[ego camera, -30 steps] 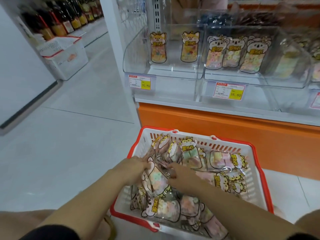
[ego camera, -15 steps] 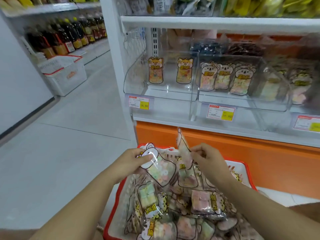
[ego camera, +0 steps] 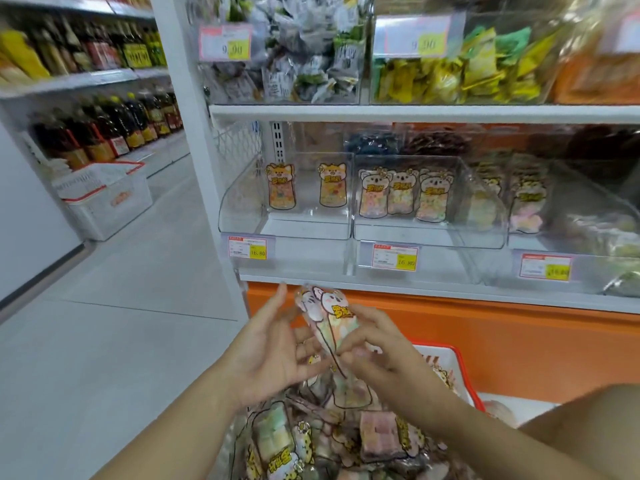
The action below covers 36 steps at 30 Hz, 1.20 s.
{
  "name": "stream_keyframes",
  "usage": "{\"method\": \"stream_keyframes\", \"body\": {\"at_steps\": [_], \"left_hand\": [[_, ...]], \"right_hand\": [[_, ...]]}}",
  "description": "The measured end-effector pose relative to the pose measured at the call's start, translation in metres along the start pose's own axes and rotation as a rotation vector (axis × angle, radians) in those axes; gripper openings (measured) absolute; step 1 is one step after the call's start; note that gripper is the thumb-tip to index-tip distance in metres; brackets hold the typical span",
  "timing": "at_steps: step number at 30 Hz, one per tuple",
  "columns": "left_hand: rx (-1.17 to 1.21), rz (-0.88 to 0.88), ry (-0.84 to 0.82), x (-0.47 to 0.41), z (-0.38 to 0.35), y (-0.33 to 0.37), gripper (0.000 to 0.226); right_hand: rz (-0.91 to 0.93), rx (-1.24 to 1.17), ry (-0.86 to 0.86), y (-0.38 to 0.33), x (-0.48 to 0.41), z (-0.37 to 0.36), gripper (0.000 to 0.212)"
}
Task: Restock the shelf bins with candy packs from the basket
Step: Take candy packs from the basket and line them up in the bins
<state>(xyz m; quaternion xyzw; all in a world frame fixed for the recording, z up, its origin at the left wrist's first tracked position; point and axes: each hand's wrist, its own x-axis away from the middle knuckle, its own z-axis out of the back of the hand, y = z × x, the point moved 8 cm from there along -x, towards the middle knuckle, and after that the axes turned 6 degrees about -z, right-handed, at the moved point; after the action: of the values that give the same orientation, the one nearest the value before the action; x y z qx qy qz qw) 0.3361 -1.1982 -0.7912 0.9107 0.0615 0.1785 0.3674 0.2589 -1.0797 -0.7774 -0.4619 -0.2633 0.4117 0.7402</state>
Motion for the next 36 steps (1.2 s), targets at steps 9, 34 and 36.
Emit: {"method": "stream_keyframes", "body": {"at_steps": [9,34,36], "left_hand": [[-0.082,-0.171,0.063,-0.018,-0.006,-0.002,0.073],[-0.838,-0.596,0.359,-0.193,-0.115,0.147,0.048],[-0.937,-0.587,0.375,-0.223,-0.120,0.141,0.041]], "right_hand": [[-0.161,-0.442,0.150,-0.021,-0.018,0.029,0.015],[-0.356,-0.407,0.760,0.041,-0.168,0.255,0.025],[-0.377,-0.324,0.792,0.054,-0.190,0.265,0.024]]}}
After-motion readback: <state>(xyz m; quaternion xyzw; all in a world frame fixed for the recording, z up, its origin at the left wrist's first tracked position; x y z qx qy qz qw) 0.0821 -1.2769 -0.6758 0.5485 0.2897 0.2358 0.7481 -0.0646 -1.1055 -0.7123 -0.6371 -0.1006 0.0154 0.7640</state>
